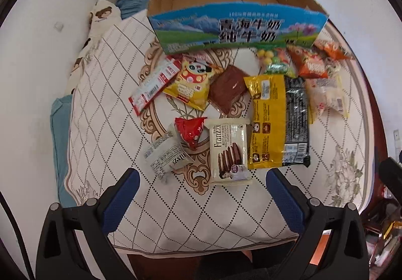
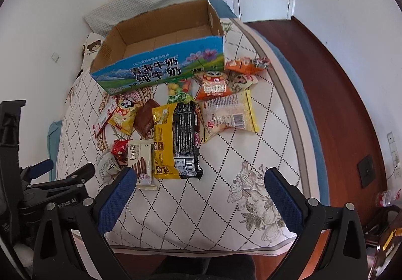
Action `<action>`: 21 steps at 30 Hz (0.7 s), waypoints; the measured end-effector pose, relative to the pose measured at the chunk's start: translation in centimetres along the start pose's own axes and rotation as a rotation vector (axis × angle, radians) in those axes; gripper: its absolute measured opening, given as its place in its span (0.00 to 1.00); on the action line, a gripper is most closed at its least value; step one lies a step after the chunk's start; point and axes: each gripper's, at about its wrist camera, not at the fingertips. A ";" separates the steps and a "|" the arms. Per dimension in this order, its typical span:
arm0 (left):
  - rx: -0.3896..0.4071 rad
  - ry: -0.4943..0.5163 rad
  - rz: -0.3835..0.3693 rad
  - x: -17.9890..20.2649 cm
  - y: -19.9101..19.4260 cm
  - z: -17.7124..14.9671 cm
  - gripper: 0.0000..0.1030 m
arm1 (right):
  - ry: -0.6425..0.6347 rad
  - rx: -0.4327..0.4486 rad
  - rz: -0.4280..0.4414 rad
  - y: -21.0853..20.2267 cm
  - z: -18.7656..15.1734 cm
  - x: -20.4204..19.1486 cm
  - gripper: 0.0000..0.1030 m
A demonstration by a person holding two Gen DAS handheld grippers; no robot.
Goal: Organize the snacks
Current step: 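Grasp the Franzzi cookie pack with left tool while right tool grasps yellow-black biscuit bag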
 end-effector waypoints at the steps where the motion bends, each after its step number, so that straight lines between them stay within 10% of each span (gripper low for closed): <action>1: -0.022 0.008 -0.021 0.1 1.5 0.3 1.00 | 0.008 -0.022 0.001 1.4 0.3 0.1 1.00; 5: -0.090 0.006 -0.076 0.5 6.8 1.2 0.97 | 0.032 -0.107 0.010 6.6 1.2 0.2 0.97; 13: -0.187 0.002 -0.218 2.3 13.5 2.1 0.51 | 0.046 -0.189 0.015 12.1 0.9 -0.9 0.90; 21: -0.181 -0.125 -0.215 -1.1 13.0 -1.1 0.50 | 0.047 -0.208 0.001 13.7 1.3 -2.6 0.90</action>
Point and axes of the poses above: each gripper's, at about its wrist camera, not at the fingertips, and y roughly the way its jaws point, x to its right, z to its top, and after that the axes turned 11 degrees about y, right-handed
